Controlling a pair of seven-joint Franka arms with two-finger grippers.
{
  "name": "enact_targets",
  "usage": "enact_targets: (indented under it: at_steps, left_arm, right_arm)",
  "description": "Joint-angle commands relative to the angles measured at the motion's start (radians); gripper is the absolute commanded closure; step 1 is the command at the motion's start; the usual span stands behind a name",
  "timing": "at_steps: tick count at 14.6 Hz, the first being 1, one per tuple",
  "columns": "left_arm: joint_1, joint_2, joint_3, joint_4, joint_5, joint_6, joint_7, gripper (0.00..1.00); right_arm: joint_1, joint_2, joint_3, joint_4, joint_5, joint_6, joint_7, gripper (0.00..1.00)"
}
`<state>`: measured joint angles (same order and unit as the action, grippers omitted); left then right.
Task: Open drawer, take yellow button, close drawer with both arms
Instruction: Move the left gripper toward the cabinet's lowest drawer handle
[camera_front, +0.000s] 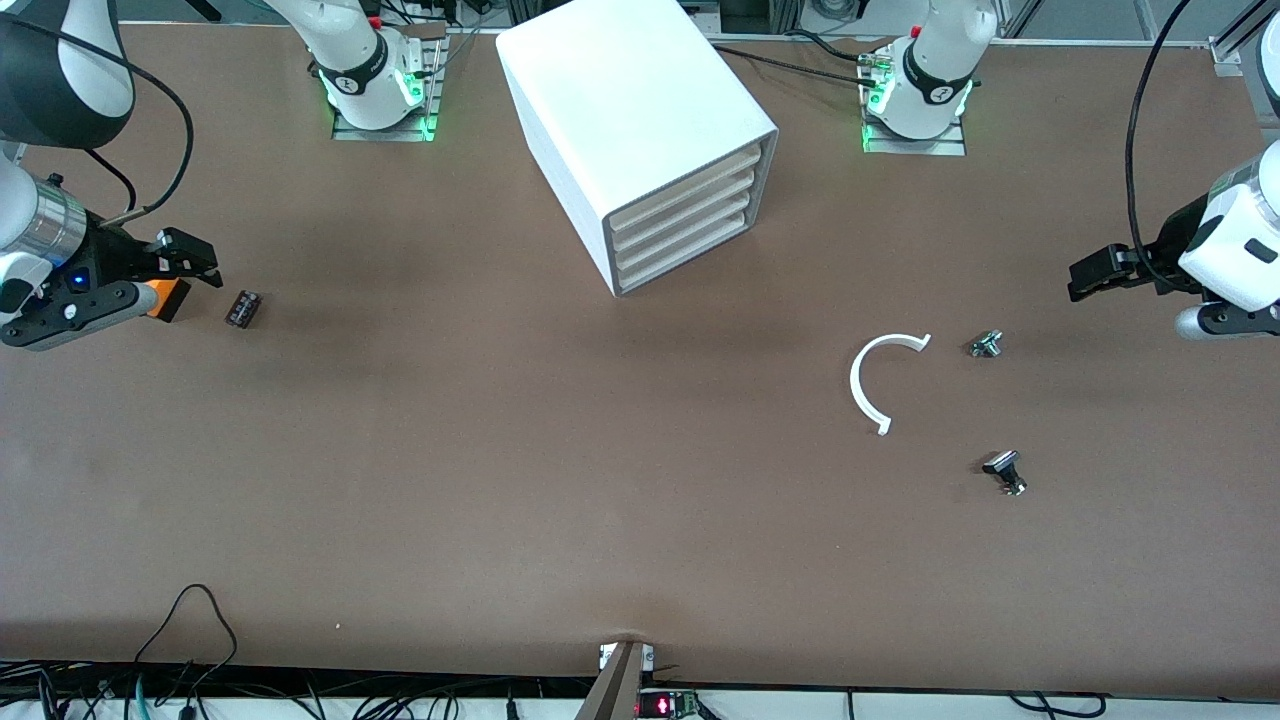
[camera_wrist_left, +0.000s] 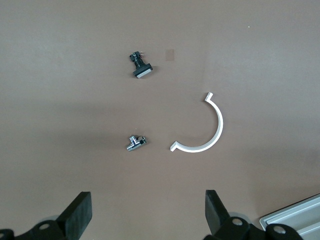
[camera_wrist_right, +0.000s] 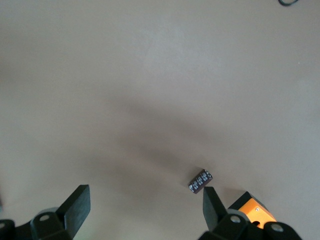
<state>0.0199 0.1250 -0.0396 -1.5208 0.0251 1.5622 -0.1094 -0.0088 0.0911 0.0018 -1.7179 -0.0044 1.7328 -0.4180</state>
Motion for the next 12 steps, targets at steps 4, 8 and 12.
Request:
enact_targets:
  at_steps: [4, 8, 12]
  left_arm:
    - [0.003, -0.010, -0.008, -0.002, -0.031, 0.002, 0.013, 0.00]
    - [-0.014, 0.008, -0.022, -0.044, -0.033, -0.001, 0.016, 0.00]
    - [-0.028, 0.034, -0.031, -0.107, -0.034, -0.057, 0.017, 0.00]
  right_arm:
    - [0.021, -0.005, 0.021, 0.012, 0.017, -0.021, -0.013, 0.00]
    - [0.016, -0.001, 0.015, 0.014, 0.017, -0.022, -0.063, 0.00]
    - [0.013, -0.002, 0.011, 0.020, 0.015, -0.030, -0.130, 0.00]
